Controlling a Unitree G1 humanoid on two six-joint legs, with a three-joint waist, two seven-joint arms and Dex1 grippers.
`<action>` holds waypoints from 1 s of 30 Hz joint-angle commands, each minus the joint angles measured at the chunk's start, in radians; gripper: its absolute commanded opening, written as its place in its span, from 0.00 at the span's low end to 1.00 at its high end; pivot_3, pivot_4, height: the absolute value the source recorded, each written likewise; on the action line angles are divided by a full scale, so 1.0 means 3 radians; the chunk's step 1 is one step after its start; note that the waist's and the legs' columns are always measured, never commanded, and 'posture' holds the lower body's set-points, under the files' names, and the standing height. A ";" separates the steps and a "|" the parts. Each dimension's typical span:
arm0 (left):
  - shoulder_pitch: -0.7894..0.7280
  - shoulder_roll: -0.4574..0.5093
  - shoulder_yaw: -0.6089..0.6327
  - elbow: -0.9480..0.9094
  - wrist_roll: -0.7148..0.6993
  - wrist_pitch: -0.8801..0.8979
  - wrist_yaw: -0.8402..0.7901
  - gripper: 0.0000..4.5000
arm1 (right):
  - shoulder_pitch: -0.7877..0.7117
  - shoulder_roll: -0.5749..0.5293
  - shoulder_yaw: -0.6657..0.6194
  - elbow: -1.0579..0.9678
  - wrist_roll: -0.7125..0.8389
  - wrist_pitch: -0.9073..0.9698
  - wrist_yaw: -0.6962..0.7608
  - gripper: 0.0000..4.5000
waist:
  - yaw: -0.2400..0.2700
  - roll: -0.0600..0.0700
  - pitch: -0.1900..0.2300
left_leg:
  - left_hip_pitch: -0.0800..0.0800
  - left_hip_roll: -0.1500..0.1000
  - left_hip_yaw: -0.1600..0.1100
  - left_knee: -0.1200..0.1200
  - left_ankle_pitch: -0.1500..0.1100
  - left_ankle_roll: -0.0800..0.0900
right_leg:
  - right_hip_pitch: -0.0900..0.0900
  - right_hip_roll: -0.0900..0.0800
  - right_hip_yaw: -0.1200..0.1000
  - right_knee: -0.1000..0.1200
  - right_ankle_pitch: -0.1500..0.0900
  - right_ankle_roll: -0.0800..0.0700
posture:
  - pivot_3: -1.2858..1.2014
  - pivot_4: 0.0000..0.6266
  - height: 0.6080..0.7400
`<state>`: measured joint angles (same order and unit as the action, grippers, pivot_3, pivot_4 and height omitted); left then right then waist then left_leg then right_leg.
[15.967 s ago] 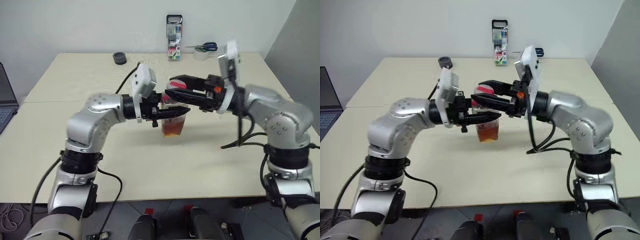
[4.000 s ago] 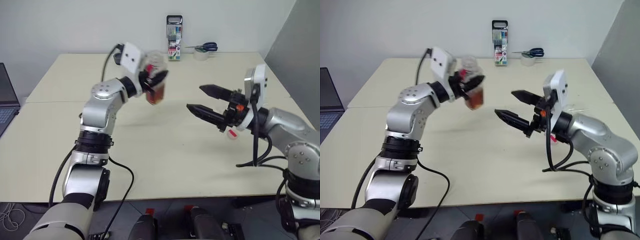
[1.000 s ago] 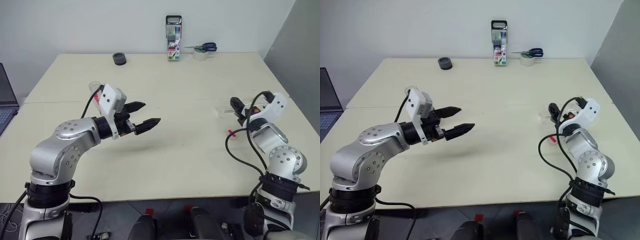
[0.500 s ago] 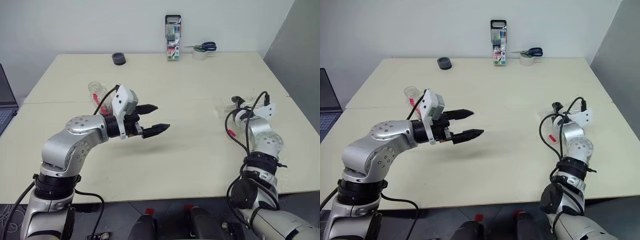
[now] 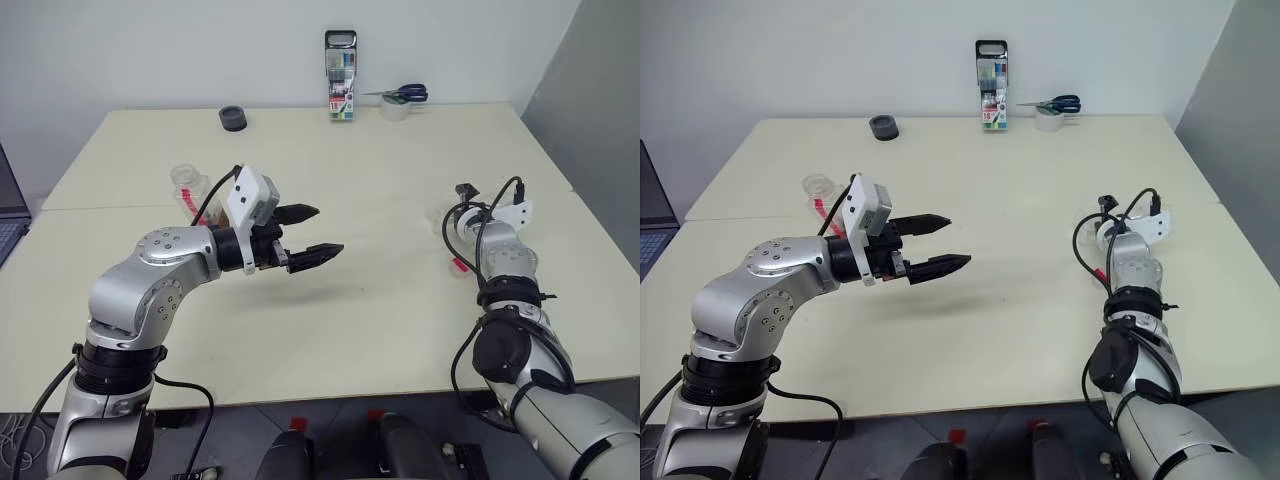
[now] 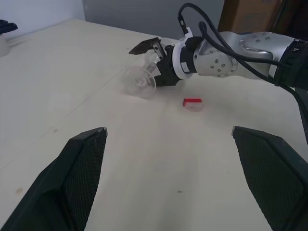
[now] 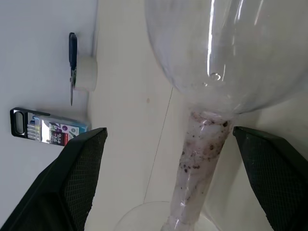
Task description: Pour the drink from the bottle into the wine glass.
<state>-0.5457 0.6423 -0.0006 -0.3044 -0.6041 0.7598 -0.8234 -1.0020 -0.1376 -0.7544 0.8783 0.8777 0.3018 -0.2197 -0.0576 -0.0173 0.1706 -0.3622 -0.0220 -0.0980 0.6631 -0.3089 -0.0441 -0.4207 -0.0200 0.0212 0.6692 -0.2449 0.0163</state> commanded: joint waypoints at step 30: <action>0.0339 0.0095 0.0187 -0.0363 -0.0014 -0.0019 0.0176 1.00 | 0.1864 0.0024 0.2545 -0.2507 -0.2279 0.0410 0.0971 0.05 | 0.0020 0.0000 -0.0001 | -0.0001 -0.0001 -0.0019 0.0001 0.0008 -0.0014 | -0.0010 -0.0007 0.0005 0.0009 -0.0001 0.0001 | 0.52 0.24 1.00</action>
<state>-0.4403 0.6572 0.0198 -0.3783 -0.6031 0.7601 -0.7755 -0.4931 -0.1368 0.0186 0.1641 0.1806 0.3280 0.0866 -0.0516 -0.0174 0.1704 -0.3626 -0.0223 -0.1046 0.6634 -0.3065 -0.0484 -0.4233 -0.0221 0.0224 0.6717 -0.2452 0.0165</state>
